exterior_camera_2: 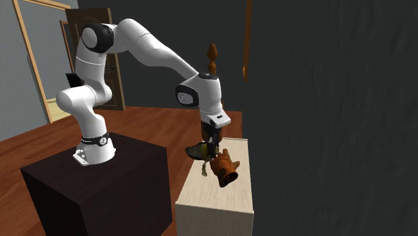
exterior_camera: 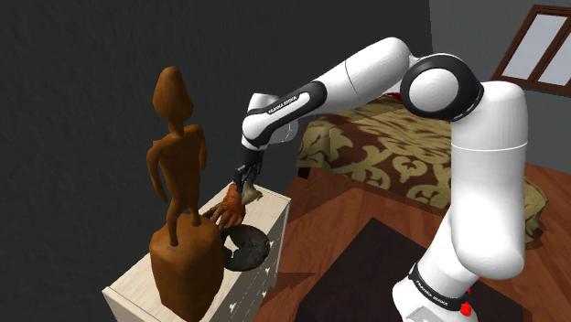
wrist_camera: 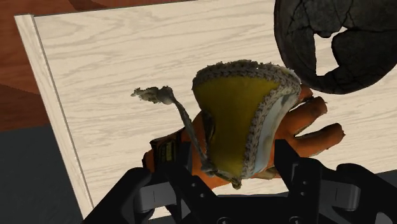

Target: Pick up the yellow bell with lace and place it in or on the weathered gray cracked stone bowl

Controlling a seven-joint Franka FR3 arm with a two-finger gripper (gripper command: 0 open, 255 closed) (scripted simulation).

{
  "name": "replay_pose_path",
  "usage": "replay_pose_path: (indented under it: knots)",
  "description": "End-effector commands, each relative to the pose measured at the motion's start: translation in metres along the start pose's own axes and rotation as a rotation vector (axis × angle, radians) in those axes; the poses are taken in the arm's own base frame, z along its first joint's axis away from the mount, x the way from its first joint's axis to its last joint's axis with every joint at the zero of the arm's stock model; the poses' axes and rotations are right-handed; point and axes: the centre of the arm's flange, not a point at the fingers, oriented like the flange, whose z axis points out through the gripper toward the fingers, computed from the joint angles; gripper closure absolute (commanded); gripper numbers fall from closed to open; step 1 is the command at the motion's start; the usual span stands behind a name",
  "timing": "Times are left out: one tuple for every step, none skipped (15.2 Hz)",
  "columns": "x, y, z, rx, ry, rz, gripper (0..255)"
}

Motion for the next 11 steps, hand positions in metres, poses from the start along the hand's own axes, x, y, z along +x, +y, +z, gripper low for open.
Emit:
replay_pose_path:
  knots:
    - [0.001,-0.002,-0.011,0.000,0.000,0.000,255]
    - [0.001,-0.003,-0.016,0.000,0.000,0.000,255]
    - [0.001,-0.004,-0.021,0.000,0.000,0.000,255]
    - [0.001,-0.005,-0.026,0.000,0.000,0.000,255]
    - [0.002,-0.006,-0.031,0.000,0.000,0.000,255]
    - [0.002,-0.007,-0.037,0.000,0.000,0.000,255]
    - [0.002,-0.008,-0.042,0.000,0.000,0.000,255]
    - [0.002,-0.009,-0.047,0.000,0.000,0.000,255]
    - [0.003,-0.010,-0.052,0.000,0.000,0.000,255]
    - [0.003,-0.010,-0.057,0.000,0.000,0.000,255]
    - [0.003,-0.011,-0.063,0.000,0.000,0.000,255]
